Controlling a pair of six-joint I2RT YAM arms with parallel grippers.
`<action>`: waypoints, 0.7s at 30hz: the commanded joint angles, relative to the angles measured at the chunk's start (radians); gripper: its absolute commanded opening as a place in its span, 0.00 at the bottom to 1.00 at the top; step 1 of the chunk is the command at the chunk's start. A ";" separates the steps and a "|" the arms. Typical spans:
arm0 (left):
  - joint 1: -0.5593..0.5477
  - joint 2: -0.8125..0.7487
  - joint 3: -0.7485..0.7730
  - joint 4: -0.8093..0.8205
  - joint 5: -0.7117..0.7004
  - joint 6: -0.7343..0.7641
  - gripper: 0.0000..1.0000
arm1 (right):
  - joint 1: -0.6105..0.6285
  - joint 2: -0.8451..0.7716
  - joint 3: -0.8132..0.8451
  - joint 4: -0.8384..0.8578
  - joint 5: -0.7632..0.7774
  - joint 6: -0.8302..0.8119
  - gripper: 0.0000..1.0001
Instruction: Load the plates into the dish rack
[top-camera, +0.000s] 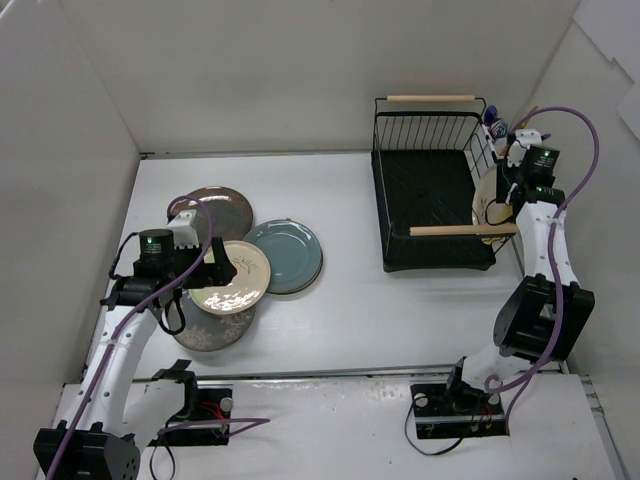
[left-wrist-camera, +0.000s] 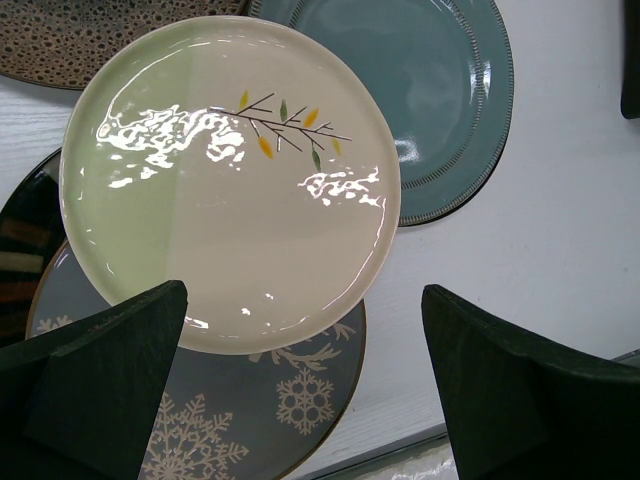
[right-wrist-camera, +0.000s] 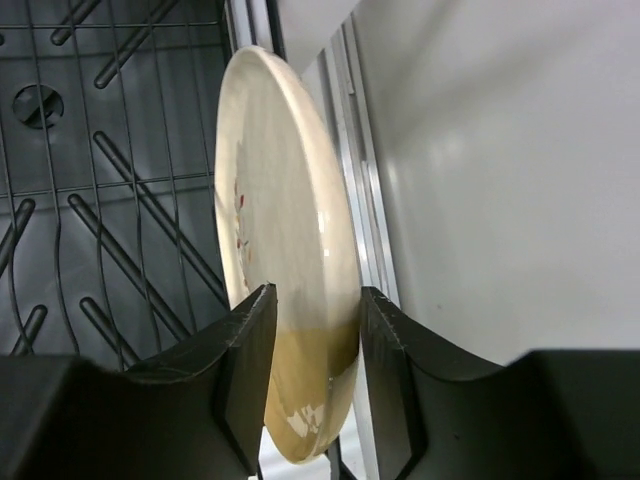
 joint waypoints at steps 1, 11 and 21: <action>0.007 0.001 0.023 0.057 0.017 0.015 0.99 | -0.008 -0.025 0.031 0.075 0.036 0.019 0.38; 0.007 0.004 0.023 0.057 0.017 0.015 0.99 | -0.009 -0.062 0.050 0.075 0.046 0.031 0.55; 0.007 -0.003 0.026 0.054 0.009 0.010 0.99 | 0.023 -0.195 0.109 0.041 0.046 0.077 0.70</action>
